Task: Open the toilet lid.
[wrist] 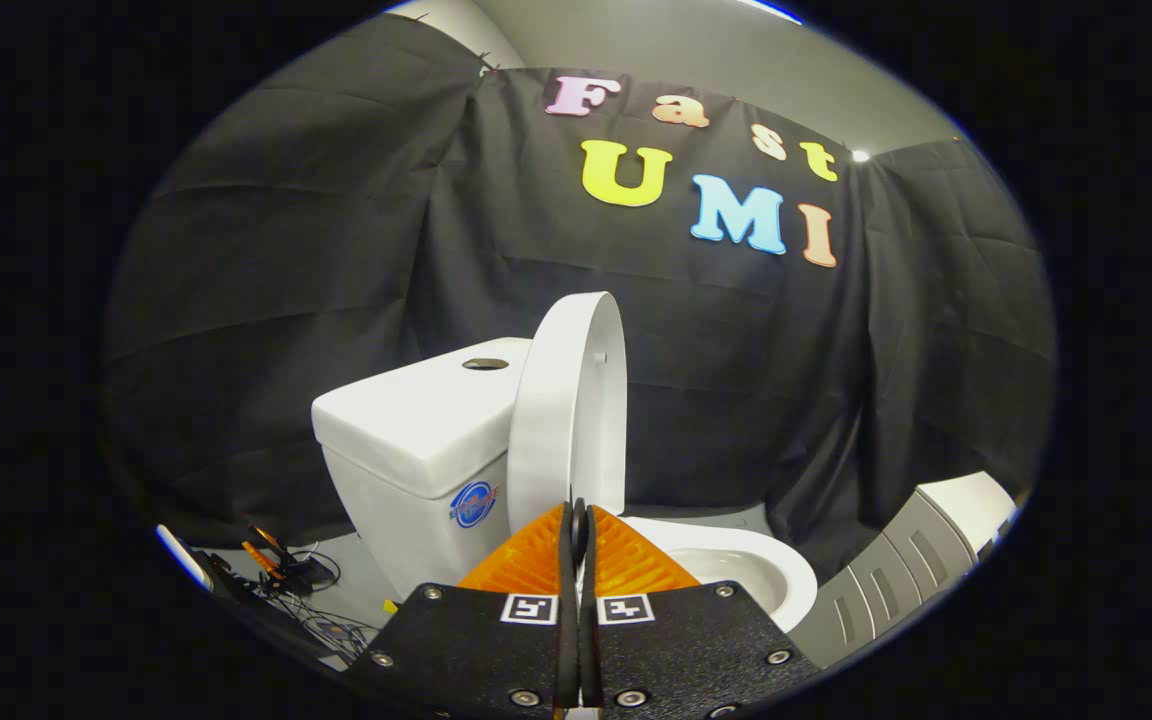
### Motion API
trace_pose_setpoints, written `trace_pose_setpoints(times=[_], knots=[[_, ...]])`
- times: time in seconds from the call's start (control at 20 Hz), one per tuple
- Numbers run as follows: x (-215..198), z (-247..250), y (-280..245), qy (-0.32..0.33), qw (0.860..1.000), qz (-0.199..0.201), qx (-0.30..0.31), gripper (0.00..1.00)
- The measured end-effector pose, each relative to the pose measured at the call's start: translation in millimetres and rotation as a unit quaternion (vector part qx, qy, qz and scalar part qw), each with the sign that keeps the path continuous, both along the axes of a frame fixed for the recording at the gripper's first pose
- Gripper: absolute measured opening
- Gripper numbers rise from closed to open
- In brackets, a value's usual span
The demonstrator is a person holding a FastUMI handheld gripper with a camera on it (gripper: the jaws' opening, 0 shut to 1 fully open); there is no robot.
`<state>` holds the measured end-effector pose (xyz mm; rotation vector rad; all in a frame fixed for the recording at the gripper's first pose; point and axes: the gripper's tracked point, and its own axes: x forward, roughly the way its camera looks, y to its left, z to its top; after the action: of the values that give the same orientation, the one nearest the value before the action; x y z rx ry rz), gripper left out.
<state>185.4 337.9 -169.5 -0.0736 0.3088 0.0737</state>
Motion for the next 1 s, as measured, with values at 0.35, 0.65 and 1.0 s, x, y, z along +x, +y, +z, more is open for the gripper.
trace_pose_setpoints(times=[0.35, 0.65, 1.0], knots=[[2, 0, 15, -0.001, 1.0, 0.008, -0.003, 0.0], [1, 0, 16, -0.003, 1.0, 0.003, 0.005, 0.0], [1, -1, 12, 0.0, 1.0, 0.0, 0.007, 0.01]])
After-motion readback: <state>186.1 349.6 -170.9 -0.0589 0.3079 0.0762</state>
